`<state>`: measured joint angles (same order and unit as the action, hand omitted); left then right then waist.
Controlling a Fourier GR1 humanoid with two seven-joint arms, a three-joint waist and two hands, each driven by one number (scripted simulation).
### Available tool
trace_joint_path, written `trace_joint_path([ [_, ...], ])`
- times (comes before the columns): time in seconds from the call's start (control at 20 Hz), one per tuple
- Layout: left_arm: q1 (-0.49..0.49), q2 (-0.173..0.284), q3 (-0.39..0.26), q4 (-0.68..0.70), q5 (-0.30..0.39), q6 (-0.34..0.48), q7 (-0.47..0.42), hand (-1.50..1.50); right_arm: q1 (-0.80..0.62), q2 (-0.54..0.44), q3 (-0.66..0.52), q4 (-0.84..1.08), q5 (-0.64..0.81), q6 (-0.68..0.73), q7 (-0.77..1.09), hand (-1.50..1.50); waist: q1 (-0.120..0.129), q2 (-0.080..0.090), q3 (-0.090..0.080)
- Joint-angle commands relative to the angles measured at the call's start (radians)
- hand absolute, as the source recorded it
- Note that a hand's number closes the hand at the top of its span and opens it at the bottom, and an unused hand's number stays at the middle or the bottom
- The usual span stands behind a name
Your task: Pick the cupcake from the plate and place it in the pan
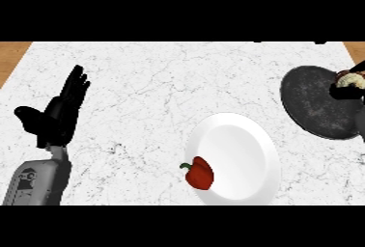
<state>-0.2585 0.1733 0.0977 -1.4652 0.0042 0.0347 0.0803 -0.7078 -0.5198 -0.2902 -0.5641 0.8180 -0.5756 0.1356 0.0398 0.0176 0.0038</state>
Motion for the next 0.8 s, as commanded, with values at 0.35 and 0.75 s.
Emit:
trace_joint_path([
  [0.35,-0.032,0.003,-0.003,-0.013,0.003,-0.003,0.026,0.0,-0.048,-0.038,-0.191,0.268,-0.252,0.305,-0.261,-1.5,0.013,0.006,0.003],
  [0.75,-0.023,0.003,0.021,0.03,-0.001,0.01,-0.009,0.0,-0.038,-0.005,-0.308,0.238,-0.366,0.163,-0.517,-1.5,-0.007,-0.003,0.001],
])
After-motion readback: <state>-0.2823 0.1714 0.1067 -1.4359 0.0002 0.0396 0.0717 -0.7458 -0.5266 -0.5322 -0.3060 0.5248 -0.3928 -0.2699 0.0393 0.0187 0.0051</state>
